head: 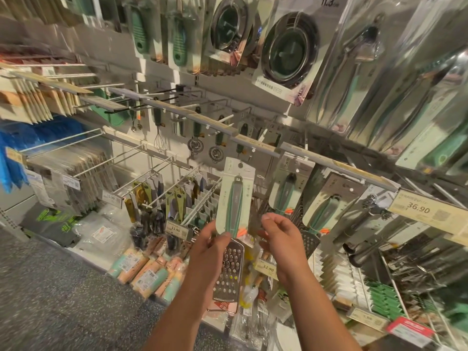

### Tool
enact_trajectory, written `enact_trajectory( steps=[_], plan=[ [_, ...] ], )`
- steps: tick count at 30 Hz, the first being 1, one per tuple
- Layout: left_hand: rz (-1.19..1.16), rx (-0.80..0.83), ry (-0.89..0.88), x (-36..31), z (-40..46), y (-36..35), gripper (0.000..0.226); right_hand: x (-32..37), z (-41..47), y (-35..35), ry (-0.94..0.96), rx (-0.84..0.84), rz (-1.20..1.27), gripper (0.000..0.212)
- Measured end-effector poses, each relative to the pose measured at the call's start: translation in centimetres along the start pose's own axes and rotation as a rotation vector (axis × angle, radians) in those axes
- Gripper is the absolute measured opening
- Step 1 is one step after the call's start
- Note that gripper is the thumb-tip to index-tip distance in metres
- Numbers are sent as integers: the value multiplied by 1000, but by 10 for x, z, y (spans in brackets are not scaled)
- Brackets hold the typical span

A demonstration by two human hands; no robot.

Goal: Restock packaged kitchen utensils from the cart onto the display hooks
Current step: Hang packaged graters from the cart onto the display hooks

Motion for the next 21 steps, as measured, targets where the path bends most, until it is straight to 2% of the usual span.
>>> enact_trajectory(
  steps=[4, 6, 13, 18, 21],
  plan=[
    [71, 25, -23, 1, -2, -3, 33, 4, -11, -18, 17, 162, -53, 20],
    [97, 53, -53, 2, -3, -4, 31, 8, -15, -23, 69, 183, -62, 17],
    [203, 131, -59, 6, 2, -6, 34, 10, -22, -19, 198, 150, -57, 7],
    [226, 93, -32, 9, 6, -8, 24, 7, -25, -9, 245, 76, -15, 5],
    [243, 135, -46, 9, 5, -10, 21, 7, -24, 0, 269, 8, 19, 7]
  ],
)
Point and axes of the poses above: each hand's wrist, its own z-axis towards the middle knuckle, its own y-axis out of the back of the hand, x = y × z, the point moved 3 cm from there along z, towards the middle knuckle, and after that the axes turned 14 degrees about z, right-handed, at the moved point
